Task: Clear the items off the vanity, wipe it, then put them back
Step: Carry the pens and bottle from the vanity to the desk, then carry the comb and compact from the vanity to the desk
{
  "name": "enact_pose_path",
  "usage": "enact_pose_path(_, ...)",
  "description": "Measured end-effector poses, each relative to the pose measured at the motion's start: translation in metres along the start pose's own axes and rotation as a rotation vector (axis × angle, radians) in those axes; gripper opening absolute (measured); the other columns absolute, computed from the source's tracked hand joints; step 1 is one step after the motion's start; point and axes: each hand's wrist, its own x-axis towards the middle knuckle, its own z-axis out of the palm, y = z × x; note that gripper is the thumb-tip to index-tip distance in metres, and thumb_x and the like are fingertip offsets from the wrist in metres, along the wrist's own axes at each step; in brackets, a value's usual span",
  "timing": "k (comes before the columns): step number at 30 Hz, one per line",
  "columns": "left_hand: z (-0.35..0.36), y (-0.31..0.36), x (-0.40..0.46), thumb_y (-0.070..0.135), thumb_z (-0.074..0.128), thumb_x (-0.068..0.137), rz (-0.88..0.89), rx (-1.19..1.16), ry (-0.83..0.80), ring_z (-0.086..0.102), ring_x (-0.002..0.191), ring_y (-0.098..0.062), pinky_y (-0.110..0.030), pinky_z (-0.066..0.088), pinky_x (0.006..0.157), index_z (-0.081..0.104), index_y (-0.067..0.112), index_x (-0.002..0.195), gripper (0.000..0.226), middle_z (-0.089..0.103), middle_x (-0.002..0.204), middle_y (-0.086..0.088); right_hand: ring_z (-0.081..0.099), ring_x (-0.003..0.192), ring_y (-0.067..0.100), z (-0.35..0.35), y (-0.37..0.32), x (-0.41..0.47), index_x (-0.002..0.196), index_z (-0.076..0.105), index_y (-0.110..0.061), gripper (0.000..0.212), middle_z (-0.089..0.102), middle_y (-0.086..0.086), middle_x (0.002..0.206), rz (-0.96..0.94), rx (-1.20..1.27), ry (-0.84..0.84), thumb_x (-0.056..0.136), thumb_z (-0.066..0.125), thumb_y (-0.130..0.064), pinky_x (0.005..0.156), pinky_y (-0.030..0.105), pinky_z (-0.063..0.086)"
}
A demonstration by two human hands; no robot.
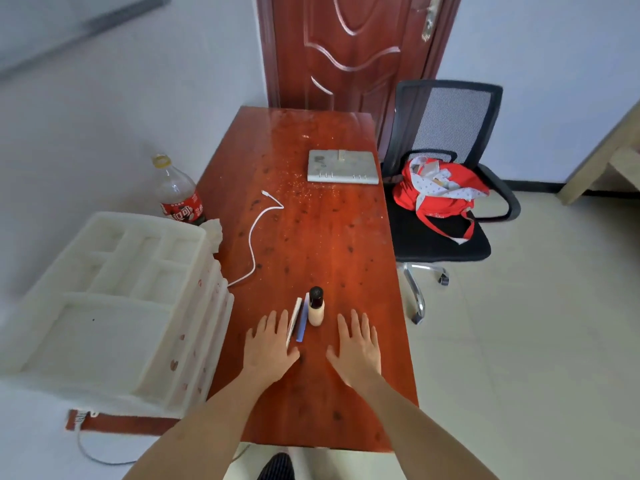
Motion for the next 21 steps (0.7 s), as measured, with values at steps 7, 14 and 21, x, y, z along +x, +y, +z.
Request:
enact_pose_path(7,-0.016,0.025,-0.058,0.043,0.045,0.089,-0.173,0.009,0.190,0.019,0.140,-0.024,-0.042,0.020,0.112,0.011,0.017,0.148,0.074,0.020,0.153,-0.007,0.054,0.120,0.032,-0.010,0.006,-0.034,0.120,0.060,-0.011,0.053,0.059,0.012,0.128,-0.289,0.028,0.181,0.073,0.070,-0.032,0.097,0.044,0.044)
enact_pose_path(14,-0.029,0.013,-0.162,0.036,0.069,0.070,-0.410,0.021,0.344,0.049,0.123,-0.030,-0.047,0.041,0.099,0.044,0.011,0.135,0.074,0.050,0.136,-0.012,0.053,0.121,0.030,-0.022,-0.053,-0.081,0.120,0.059,-0.011,0.052,0.059,0.011,0.127,-0.860,0.003,0.200,0.073,0.046,-0.029,0.098,0.042,0.046)
enact_pose_path(21,-0.014,-0.029,-0.341,0.041,0.072,0.067,-0.787,0.054,0.450,0.057,0.114,-0.029,-0.046,0.048,0.092,0.050,0.008,0.130,0.075,0.058,0.128,-0.012,0.049,0.125,0.029,-0.005,-0.165,-0.195,0.124,0.057,-0.013,0.058,0.055,0.011,0.133,-1.362,-0.048,0.182,0.071,0.069,-0.033,0.101,0.042,0.042)
